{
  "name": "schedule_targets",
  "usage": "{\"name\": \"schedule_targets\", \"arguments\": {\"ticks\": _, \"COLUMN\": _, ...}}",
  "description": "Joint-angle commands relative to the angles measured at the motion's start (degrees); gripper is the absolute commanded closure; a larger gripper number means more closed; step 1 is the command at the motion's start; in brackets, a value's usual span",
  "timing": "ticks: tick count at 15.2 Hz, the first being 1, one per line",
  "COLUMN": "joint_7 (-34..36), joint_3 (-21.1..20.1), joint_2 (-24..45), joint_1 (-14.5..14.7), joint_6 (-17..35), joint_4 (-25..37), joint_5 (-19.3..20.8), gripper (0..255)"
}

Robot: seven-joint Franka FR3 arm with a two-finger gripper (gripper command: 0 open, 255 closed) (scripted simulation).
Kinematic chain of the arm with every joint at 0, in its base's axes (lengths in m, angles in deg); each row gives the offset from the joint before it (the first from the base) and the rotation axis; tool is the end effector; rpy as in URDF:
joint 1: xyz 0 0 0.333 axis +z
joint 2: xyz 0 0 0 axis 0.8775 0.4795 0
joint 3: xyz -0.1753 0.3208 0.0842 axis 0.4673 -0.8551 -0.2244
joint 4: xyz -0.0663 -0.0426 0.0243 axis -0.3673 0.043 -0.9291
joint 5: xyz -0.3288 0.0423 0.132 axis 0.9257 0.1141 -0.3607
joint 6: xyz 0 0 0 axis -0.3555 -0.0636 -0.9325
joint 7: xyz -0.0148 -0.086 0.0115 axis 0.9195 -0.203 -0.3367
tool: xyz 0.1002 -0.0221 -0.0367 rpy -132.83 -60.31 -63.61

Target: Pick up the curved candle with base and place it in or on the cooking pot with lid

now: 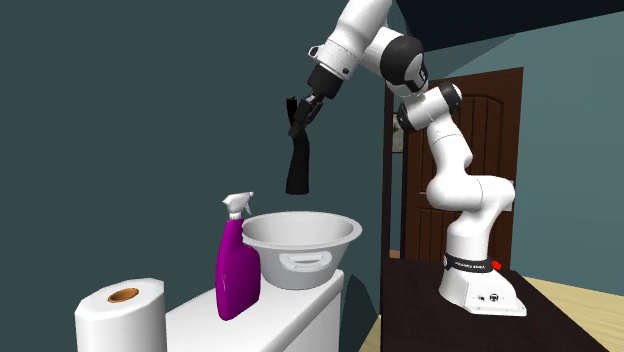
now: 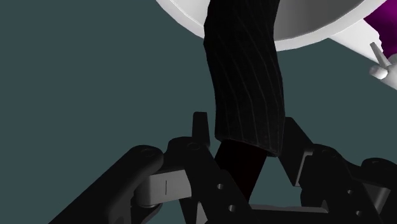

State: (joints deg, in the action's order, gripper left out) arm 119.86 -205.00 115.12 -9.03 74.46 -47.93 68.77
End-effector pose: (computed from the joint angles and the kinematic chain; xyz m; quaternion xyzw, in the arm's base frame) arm 0.3829 0.2101 0.6824 0.9494 0.0496 0.2986 0.0840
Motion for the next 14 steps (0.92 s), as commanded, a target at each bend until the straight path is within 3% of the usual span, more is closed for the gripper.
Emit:
{"name": "schedule_targets", "arguments": {"ticks": 1, "joint_7": 0.9, "joint_3": 0.1, "joint_2": 0.5, "joint_1": -0.3, "joint_6": 0.8, "joint_4": -1.6, "joint_5": 0.5, "gripper": 255}}
{"name": "schedule_targets", "arguments": {"ticks": 14, "joint_7": 6.3, "joint_3": 3.5, "joint_2": 2.3, "joint_1": -1.5, "joint_6": 6.9, "joint_4": -10.8, "joint_5": 4.0, "gripper": 255}}
